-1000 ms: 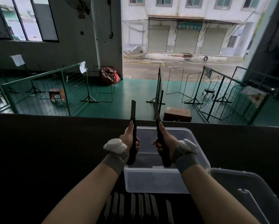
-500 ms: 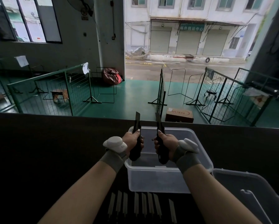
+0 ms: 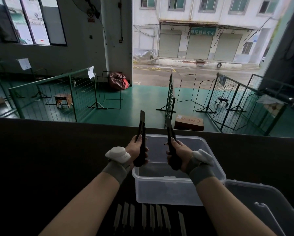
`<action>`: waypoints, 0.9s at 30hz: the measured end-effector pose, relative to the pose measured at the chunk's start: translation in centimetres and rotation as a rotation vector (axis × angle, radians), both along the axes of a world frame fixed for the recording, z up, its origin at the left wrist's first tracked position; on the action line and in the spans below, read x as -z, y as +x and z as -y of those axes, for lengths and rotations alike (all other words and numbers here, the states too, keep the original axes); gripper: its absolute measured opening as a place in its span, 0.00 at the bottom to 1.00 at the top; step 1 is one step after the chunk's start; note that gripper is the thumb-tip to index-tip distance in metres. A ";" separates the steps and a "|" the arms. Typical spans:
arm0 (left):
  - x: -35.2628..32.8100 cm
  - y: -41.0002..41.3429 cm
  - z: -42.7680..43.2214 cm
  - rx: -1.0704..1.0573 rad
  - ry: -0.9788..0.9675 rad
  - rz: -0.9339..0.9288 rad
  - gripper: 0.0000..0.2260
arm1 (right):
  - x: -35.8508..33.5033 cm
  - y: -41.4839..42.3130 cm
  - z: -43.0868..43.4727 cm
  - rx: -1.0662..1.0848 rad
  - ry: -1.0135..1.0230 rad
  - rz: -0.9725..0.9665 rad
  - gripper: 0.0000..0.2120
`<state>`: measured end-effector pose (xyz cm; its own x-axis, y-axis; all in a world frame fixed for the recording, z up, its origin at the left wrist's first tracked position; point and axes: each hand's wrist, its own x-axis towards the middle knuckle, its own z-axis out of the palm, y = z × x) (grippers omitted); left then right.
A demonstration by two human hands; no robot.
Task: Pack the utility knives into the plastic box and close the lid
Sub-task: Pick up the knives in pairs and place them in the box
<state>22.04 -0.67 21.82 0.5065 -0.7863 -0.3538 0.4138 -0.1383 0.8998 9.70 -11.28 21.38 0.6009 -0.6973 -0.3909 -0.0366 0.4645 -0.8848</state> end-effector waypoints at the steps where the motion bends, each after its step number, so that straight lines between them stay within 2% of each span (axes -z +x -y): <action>1: 0.1 0.0 0.1 -0.006 0.002 -0.022 0.16 | 0.1 0.1 0.1 0.000 0.019 -0.010 0.15; 5: 0.6 0.1 0.1 0.008 0.071 -0.077 0.27 | 0.4 0.3 0.2 -0.012 0.091 -0.072 0.25; 8: 0.7 -0.1 -0.1 -0.011 0.098 -0.079 0.27 | 0.6 0.0 0.0 -0.012 0.076 -0.116 0.29; 18: 0.5 -1.1 0.3 -0.039 0.088 -0.018 0.22 | 0.0 -0.6 -0.6 -0.017 0.002 -0.180 0.27; 22: 0.2 -1.7 0.4 0.026 0.089 0.081 0.16 | -0.4 -1.0 -0.8 -0.005 0.051 -0.082 0.23; 27: -0.2 -2.2 0.4 0.034 0.098 0.095 0.13 | -1.2 -2.1 -1.0 -0.032 0.115 0.004 0.15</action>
